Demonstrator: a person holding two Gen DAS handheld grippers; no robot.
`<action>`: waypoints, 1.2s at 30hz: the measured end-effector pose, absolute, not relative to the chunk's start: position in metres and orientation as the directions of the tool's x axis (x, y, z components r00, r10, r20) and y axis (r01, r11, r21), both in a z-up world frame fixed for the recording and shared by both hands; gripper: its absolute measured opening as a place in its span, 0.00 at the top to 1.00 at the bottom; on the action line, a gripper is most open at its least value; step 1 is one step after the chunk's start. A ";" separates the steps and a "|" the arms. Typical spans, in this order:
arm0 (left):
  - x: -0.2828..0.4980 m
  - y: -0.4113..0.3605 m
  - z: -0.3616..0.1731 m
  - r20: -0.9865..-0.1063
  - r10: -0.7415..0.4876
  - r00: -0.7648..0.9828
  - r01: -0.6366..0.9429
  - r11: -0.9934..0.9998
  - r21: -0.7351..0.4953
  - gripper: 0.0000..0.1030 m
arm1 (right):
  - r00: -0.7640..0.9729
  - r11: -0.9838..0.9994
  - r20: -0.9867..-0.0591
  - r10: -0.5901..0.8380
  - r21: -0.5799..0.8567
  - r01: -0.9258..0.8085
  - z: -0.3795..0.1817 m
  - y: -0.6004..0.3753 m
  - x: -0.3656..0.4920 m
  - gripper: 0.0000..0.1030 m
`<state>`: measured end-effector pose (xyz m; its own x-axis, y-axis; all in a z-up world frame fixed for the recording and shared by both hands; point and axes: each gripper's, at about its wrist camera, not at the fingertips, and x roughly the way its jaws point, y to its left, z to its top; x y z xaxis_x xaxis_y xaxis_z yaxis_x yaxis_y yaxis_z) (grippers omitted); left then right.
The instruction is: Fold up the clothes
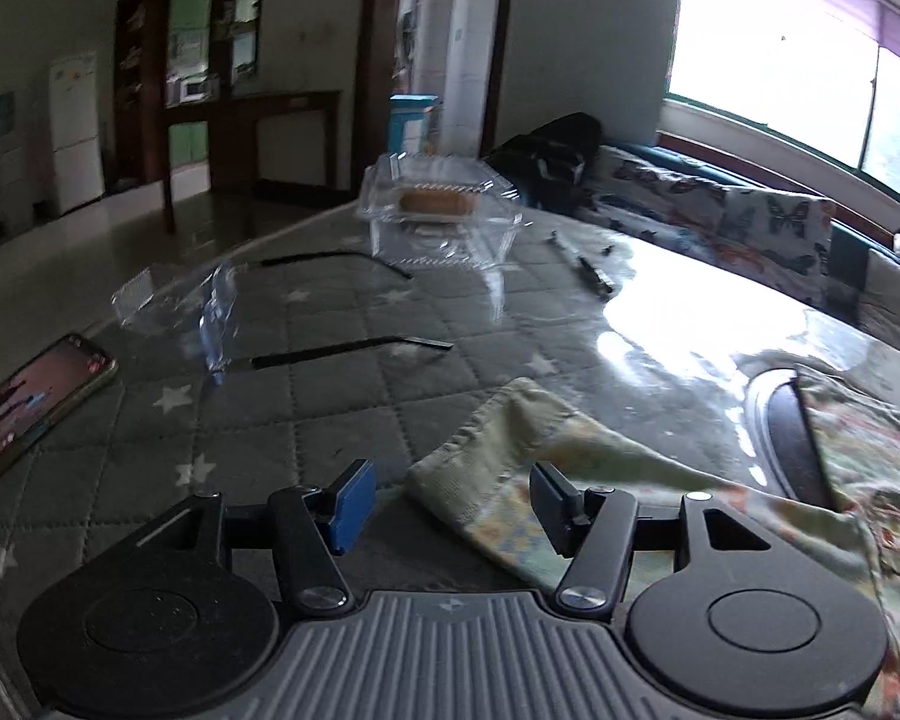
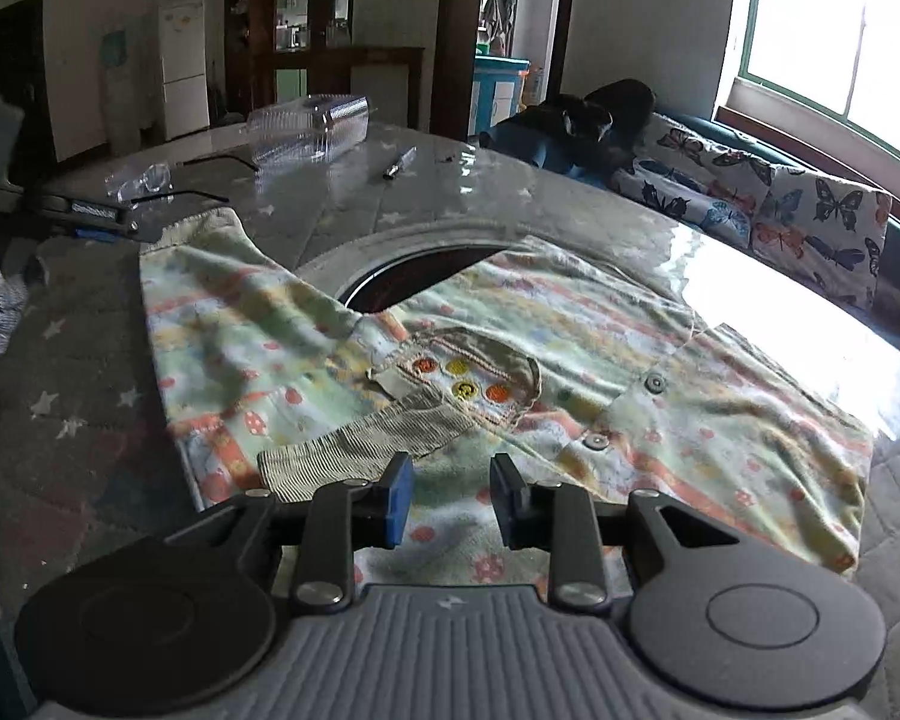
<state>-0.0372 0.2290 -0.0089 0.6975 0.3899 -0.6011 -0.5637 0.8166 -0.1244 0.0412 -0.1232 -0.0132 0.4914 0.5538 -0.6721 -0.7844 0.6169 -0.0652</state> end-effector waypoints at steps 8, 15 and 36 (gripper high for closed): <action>-0.034 0.242 -0.018 -0.630 0.400 0.666 -0.617 0.770 -0.164 0.70 | 0.497 0.622 -0.658 0.566 -0.055 -0.781 -0.008 -0.128 0.035 0.73; -0.042 0.241 -0.002 -0.588 0.347 0.731 -0.590 0.754 -0.288 0.95 | 0.523 0.647 -0.639 0.564 -0.051 -0.761 -0.002 -0.145 0.029 0.73; 0.027 0.021 0.073 -0.436 -0.243 0.866 0.077 0.928 -0.365 0.97 | 0.663 0.816 -0.572 0.483 0.019 -0.578 0.003 -0.242 0.029 0.73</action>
